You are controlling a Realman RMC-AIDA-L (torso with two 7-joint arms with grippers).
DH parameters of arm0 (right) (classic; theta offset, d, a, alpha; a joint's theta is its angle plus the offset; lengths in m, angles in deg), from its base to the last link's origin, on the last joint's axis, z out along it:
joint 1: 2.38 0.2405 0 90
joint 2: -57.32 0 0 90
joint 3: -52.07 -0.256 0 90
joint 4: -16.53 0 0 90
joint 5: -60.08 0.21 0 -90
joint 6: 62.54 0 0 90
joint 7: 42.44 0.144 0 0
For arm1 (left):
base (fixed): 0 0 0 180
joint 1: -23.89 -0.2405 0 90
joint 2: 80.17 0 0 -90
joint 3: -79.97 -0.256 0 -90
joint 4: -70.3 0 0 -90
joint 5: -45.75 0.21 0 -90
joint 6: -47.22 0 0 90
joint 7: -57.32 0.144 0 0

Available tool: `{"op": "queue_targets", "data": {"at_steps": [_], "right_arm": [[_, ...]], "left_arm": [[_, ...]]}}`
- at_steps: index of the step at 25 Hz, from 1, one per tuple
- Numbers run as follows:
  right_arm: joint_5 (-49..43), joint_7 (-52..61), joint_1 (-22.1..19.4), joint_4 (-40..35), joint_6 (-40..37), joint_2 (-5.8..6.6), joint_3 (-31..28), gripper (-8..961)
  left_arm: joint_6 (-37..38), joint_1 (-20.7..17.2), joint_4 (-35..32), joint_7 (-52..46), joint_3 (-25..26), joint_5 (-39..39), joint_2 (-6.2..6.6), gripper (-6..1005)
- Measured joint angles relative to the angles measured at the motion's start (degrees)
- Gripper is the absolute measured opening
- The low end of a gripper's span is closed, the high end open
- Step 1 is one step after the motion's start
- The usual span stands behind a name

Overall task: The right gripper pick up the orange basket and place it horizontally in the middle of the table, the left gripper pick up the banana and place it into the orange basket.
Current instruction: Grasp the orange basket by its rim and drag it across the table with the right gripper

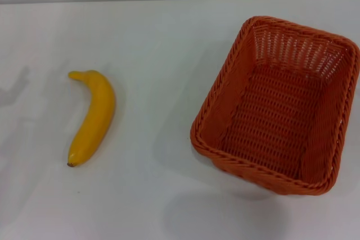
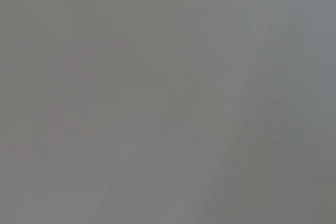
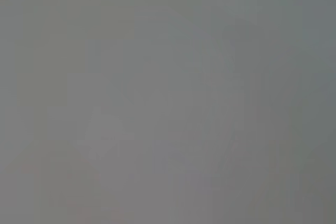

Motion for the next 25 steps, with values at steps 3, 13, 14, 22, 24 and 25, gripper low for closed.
{"op": "queue_targets", "data": {"at_steps": [3,13,14,22,24,25], "right_arm": [[0.0,0.0,0.0,0.0,0.0,0.03,-0.2,855],[0.0,0.0,-0.6,0.0,0.1,0.2,0.1,854],[0.0,0.1,-0.7,0.0,0.2,0.3,0.2,854],[-2.7,3.1,-1.5,-5.8,0.4,0.6,1.0,852],[-6.0,7.0,-1.5,-9.8,0.3,0.67,1.0,852],[-8.8,11.1,-1.4,-14.3,0.2,0.65,0.9,852]], "left_arm": [[0.0,0.1,0.0,0.0,0.0,0.0,-0.11,888],[0.4,1.1,0.0,-0.9,-0.5,0.2,-0.14,888],[0.3,1.1,0.0,-1.2,-0.5,0.2,-0.16,888],[-0.2,0.8,0.0,-2.7,-0.5,0.2,-0.34,888],[-0.5,0.6,0.0,-2.9,-0.5,0.2,-0.33,888],[-0.8,0.5,0.0,-2.9,-0.5,0.2,-0.3,888]]}}
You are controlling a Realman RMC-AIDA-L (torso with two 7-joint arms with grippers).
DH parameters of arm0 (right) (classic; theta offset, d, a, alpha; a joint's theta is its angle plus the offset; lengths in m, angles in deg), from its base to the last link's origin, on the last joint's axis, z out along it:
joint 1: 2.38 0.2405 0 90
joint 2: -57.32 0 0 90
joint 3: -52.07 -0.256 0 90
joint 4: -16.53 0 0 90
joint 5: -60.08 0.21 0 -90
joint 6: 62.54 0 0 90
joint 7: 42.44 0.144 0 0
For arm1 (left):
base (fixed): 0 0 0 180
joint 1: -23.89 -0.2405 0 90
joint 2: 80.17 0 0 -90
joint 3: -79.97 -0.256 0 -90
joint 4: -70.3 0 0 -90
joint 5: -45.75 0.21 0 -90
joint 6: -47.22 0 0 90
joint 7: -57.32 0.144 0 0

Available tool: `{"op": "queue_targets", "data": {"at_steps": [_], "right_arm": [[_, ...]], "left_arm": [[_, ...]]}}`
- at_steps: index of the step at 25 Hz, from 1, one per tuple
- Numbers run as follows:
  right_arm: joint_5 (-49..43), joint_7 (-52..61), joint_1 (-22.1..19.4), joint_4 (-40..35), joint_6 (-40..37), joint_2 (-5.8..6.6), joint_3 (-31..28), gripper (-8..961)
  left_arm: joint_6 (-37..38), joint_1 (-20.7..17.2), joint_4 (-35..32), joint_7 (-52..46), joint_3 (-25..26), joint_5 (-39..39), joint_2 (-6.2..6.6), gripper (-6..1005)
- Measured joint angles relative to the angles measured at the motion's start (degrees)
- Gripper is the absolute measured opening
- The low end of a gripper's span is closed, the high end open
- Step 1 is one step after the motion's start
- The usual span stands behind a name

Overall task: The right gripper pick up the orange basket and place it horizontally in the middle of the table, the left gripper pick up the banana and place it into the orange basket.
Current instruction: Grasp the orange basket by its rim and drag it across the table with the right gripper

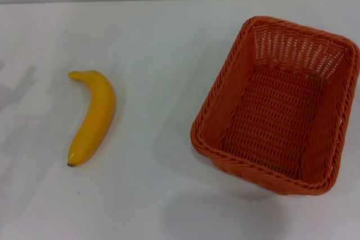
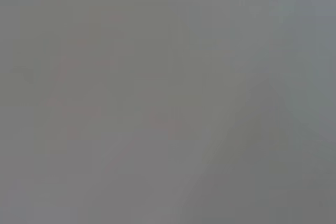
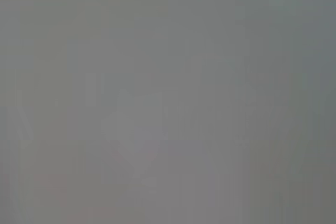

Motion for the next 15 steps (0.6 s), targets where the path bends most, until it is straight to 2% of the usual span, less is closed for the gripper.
{"op": "queue_targets", "data": {"at_steps": [1,7,8,9,12,14,15], "right_arm": [[0.0,0.0,0.0,0.0,0.0,0.0,0.0,851],[-11.5,15.1,2.5,-16.9,0.0,0.18,1.8,850],[-11.5,15.1,2.5,-16.9,0.0,0.18,1.8,850],[-19.1,22.3,4.9,-24.7,0.2,0.36,3.2,850],[-23.0,26.4,6.3,-28.4,0.3,0.36,4.1,849],[-30.6,34.9,9.4,-35.6,1.4,0.82,7.4,849],[-31.2,35.7,9.8,-36.4,1.6,0.97,7.9,848]], "left_arm": [[-0.2,-0.1,0.0,0.0,0.0,0.0,0.01,888],[-0.7,-0.7,0.0,-0.3,0.0,0.1,0.04,888],[-0.7,-0.7,0.1,-0.4,0.0,0.1,0.05,888],[-0.7,-0.8,0.1,-0.5,0.0,0.3,0.06,888],[-0.8,-0.9,0.1,-1.1,0.0,1.3,0.17,888],[-0.8,-1.0,0.1,-1.9,0.2,2.2,0.24,888],[-0.8,-1.1,0.1,-2.1,0.3,2.4,0.26,888]]}}
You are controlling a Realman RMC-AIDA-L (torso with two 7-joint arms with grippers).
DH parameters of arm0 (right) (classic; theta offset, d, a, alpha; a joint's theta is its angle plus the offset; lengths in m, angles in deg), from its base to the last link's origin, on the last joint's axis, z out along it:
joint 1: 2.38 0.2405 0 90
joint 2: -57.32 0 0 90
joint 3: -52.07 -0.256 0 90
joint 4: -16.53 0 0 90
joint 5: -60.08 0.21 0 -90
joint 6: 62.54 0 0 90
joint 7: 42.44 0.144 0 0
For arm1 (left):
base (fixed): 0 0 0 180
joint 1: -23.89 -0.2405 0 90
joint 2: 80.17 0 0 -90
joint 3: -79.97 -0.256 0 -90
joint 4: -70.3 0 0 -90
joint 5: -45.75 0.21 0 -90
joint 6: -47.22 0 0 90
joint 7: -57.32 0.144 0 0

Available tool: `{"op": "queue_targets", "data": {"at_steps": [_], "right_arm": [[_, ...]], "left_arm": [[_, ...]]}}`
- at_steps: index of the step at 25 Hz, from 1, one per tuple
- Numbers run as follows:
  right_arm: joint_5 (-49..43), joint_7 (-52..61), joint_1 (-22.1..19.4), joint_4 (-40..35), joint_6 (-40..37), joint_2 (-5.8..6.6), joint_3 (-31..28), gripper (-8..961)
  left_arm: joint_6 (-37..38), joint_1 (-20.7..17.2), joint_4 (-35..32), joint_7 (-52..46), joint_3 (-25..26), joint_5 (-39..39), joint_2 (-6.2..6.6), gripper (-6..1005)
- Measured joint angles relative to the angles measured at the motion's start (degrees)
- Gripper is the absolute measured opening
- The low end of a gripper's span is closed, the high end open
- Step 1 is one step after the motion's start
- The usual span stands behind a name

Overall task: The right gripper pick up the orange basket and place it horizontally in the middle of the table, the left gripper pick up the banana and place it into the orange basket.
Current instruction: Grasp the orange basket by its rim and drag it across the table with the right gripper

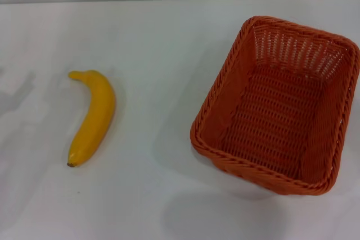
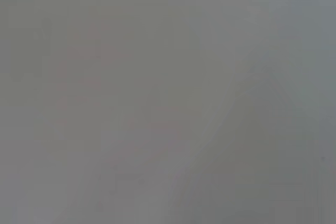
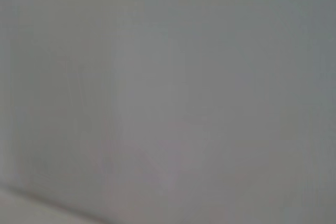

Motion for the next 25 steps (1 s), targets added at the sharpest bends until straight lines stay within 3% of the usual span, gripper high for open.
{"op": "queue_targets", "data": {"at_steps": [7,13,15,18,22,25], "right_arm": [[-9.1,14.3,7.1,-8.4,7.3,4.49,10.0,846],[-25.4,21.4,20.9,-5.8,11.4,5.99,17.3,844],[-29.5,21.9,23.9,-4.0,11.8,5.81,18.9,844],[-39.0,22.1,31.1,1.1,11.6,4.09,22.2,843],[-45.8,21.9,35.8,5.9,11.3,3.05,24.7,842],[-53.4,21.4,40.8,12.7,9.6,1.53,27.4,841]], "left_arm": [[-0.1,-0.2,0.0,-0.1,-0.2,0.4,0.06,888],[-1.3,-0.7,0.0,-0.1,-0.2,0.5,0.08,888],[-1.5,-0.8,0.0,-0.1,-0.3,0.5,0.09,888],[-1.6,-0.8,0.0,-0.1,-0.3,0.5,0.07,888],[-2.3,-0.9,0.0,-0.1,-0.3,0.6,-0.12,888],[-2.9,-0.9,0.0,-0.1,-0.3,1.0,-0.28,888]]}}
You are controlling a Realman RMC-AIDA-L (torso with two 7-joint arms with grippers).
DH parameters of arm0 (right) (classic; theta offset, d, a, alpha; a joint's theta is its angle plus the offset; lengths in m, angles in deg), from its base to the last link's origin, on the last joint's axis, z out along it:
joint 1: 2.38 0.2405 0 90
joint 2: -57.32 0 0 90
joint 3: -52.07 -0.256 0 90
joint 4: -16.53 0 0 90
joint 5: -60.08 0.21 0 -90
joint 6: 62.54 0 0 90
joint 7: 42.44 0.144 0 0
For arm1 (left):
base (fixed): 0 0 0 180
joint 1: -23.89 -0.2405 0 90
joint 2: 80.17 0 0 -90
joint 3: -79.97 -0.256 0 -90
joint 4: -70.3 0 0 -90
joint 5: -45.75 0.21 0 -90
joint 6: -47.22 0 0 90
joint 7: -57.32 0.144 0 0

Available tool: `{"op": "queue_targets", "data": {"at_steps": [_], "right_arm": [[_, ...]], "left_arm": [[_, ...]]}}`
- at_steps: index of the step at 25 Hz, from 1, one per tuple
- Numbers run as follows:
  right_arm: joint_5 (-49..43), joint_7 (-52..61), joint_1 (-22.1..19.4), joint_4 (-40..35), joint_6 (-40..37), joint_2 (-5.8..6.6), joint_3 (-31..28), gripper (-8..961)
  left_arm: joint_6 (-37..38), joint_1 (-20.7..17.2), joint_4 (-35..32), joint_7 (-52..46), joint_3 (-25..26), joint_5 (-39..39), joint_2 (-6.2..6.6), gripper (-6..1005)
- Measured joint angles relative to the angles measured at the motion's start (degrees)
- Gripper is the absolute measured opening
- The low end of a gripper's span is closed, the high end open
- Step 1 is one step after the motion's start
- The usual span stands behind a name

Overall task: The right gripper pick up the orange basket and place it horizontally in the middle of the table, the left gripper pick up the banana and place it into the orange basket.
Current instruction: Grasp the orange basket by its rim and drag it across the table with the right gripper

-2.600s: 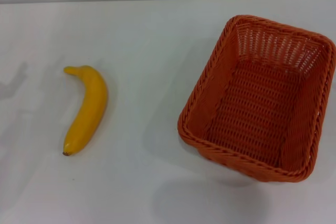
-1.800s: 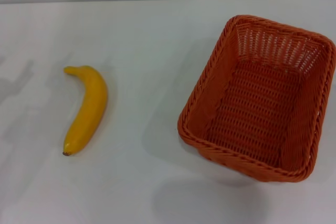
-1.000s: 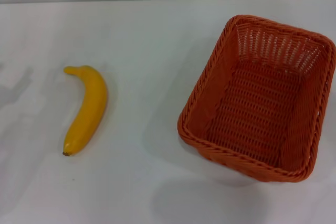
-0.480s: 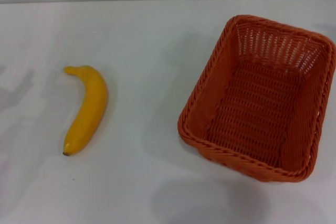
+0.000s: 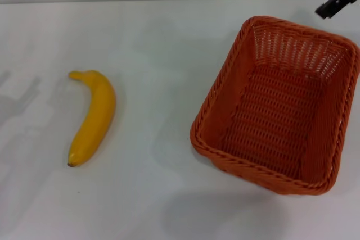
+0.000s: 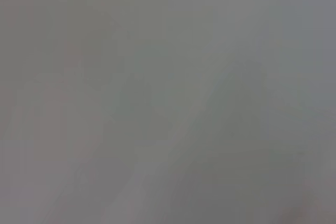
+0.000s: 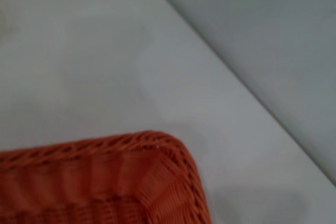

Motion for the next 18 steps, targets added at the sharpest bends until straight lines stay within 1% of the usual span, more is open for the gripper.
{"op": "queue_targets", "data": {"at_steps": [1,2,5,6,10,12,14,15,18], "right_arm": [[-1.5,-0.2,0.9,1.2,-0.6,-0.4,0.6,841],[-1.5,-0.2,0.9,1.2,-0.6,-0.4,0.6,840],[-6.3,-0.7,4.6,7.6,-3.5,-1.77,3.9,839],[-7.1,-0.7,5.3,8.8,-4.2,-2.02,4.3,839],[-9.7,-1.0,7.2,13.6,-7.2,-3.39,5.3,838],[-9.9,-1.1,7.5,15.2,-8.3,-3.97,5.9,838],[-10.0,-1.2,7.7,16.0,-8.7,-4.11,6.4,839],[-10.0,-1.1,8.4,18.4,-9.8,-4.34,7.5,839],[-10.1,-0.9,9.2,20.6,-11.1,-4.35,7.7,839]], "left_arm": [[-0.1,0.0,0.0,0.0,0.0,0.1,-0.05,888],[-0.1,-0.1,0.0,0.0,0.0,0.2,-0.09,888],[-0.2,-0.3,0.0,0.0,0.0,0.3,-0.19,889],[-0.2,-0.4,0.0,0.0,0.0,0.4,-0.26,889],[-0.2,-0.6,0.0,0.2,0.0,0.8,-0.7,889],[-0.2,-0.6,-0.1,0.3,0.0,1.0,-0.87,889],[-0.2,-0.6,-0.1,0.3,0.0,1.0,-1.01,889],[-0.4,-0.6,-0.1,0.3,0.0,1.0,-1.1,889],[-1.4,-0.7,-0.1,0.3,0.0,1.0,-1.24,889]]}}
